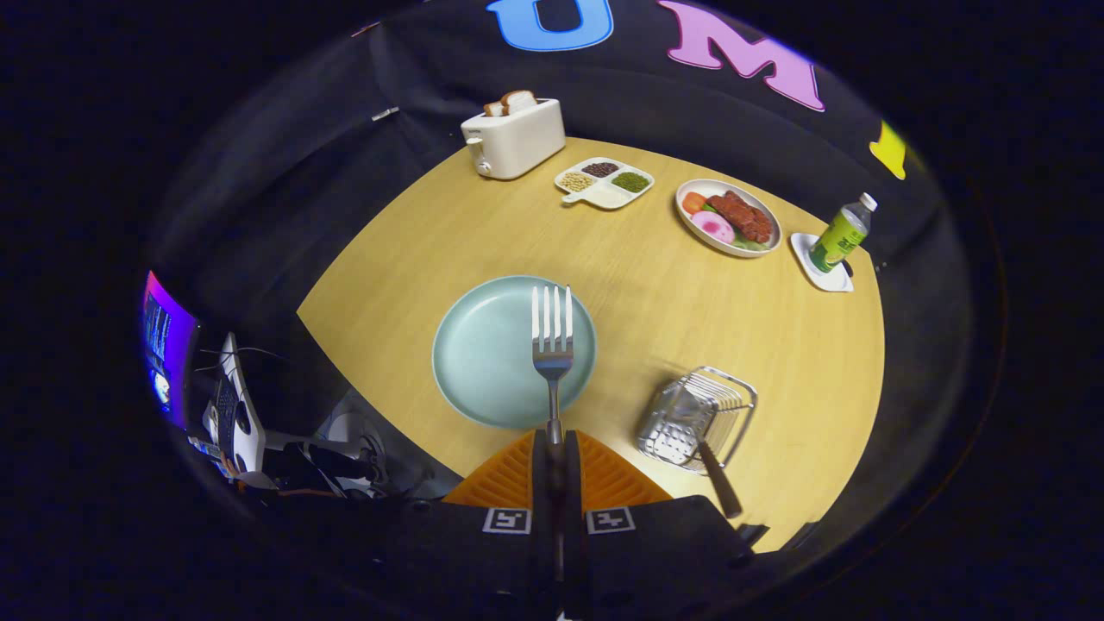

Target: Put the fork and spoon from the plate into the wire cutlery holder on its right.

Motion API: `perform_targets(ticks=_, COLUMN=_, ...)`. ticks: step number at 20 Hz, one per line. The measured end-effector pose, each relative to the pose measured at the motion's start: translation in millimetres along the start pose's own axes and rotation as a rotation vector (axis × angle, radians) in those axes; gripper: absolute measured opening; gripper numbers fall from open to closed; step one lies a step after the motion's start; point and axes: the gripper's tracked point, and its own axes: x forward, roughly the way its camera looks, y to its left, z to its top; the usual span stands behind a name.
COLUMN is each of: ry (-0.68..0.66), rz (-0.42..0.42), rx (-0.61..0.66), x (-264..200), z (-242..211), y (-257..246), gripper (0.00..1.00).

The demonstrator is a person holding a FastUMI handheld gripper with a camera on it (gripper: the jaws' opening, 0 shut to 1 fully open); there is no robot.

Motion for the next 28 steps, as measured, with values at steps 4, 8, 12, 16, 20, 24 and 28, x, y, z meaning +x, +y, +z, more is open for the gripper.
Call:
perform_targets(ticks=4, ry=0.072, rz=-0.034, rx=0.014, x=-20.2, z=-17.7, y=-44.4, gripper=0.09)
perform_targets(ticks=8, ry=0.166, rz=-0.043, rx=0.021, x=-23.8, z=-30.7, y=-71.8, gripper=0.09)
perform_targets(ticks=12, ry=0.3, rz=-0.05, rx=-0.031, x=-19.8, z=-48.4, y=-90.6, gripper=0.08)
perform_targets(ticks=16, ry=0.433, rz=-0.048, rx=-0.092, x=-12.2, z=-55.6, y=-104.5, gripper=0.08)
perform_targets(ticks=20, ry=0.552, rz=-0.015, rx=-0.122, x=-5.1, z=-52.7, y=-104.7, gripper=0.08)
perform_targets(ticks=24, ry=0.627, rz=-0.01, rx=-0.142, x=-5.3, z=-52.4, y=-107.2, gripper=0.08)
perform_targets(ticks=28, ry=0.664, rz=-0.022, rx=-0.13, x=-3.3, z=-52.3, y=-109.8, gripper=0.08)
